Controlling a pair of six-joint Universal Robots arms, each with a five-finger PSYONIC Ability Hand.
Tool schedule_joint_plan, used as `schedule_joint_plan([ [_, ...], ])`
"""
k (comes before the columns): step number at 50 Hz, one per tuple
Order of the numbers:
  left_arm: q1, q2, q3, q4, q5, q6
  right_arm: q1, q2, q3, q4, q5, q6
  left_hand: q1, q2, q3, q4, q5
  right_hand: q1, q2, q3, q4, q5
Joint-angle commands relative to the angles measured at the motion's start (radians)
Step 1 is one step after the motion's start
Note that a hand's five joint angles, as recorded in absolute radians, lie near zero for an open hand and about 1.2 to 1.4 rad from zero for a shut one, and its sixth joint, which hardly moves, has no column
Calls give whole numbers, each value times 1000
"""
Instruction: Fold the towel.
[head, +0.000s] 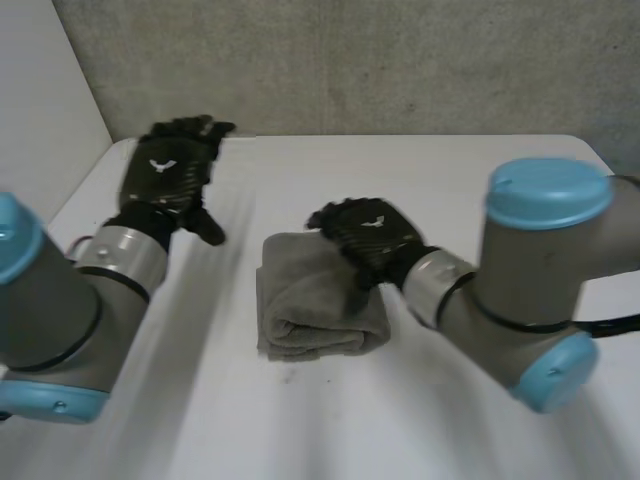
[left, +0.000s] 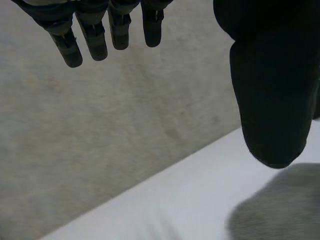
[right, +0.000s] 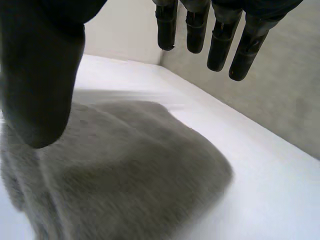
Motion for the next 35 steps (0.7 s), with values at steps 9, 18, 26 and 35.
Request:
schedule_joint_plan([
  [9, -136, -375, 202, -284, -62, -178, -62, 216, -101, 68, 30, 22, 17, 25, 23, 23, -13, -58, -76, -68, -77, -51],
  [18, -139, -410, 214, -297, -172, -167, -51, 298, -195, 125, 139, -124, 14, 22, 20, 20, -16, -58, -76, -68, -77, -51],
  [26, -159, -237, 235, -302, -174, -162, -51, 7, -172, 96, 148, 2, 6, 13, 11, 12, -25, -58, -76, -68, -77, -51],
  [35, -141, 22, 347, -377, -178, -93, -154, -245, -161, 104, 180, 56, 2, 9, 8, 8, -29, -58, -76, -68, -77, -51],
])
